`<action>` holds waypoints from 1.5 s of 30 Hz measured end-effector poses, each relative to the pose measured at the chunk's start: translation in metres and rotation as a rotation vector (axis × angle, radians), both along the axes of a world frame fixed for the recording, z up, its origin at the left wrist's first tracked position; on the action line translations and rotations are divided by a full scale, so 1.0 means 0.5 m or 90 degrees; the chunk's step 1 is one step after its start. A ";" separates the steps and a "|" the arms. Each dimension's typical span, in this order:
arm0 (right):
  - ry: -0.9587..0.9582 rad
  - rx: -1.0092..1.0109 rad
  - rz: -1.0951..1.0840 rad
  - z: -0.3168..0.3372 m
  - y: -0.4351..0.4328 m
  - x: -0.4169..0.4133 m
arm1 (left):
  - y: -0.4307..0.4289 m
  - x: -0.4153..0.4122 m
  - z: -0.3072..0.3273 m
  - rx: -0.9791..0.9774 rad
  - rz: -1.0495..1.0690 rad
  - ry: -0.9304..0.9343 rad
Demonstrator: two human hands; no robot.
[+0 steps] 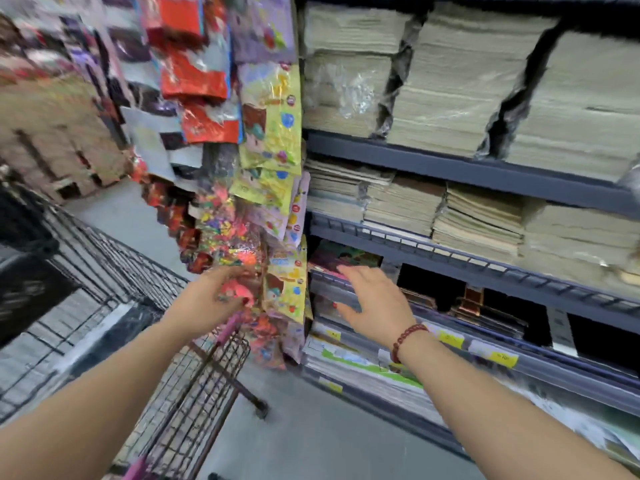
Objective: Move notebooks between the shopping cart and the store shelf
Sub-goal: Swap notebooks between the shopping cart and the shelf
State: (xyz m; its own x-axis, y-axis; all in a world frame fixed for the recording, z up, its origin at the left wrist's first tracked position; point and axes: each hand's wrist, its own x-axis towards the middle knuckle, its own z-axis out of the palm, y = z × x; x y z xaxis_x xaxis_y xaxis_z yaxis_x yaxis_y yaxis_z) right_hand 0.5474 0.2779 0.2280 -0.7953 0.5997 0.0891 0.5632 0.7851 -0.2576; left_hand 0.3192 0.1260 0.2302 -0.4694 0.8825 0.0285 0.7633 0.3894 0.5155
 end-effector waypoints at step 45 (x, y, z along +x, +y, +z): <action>-0.083 -0.048 0.212 -0.016 -0.497 -0.873 | -0.629 -0.744 0.011 -0.124 0.153 0.084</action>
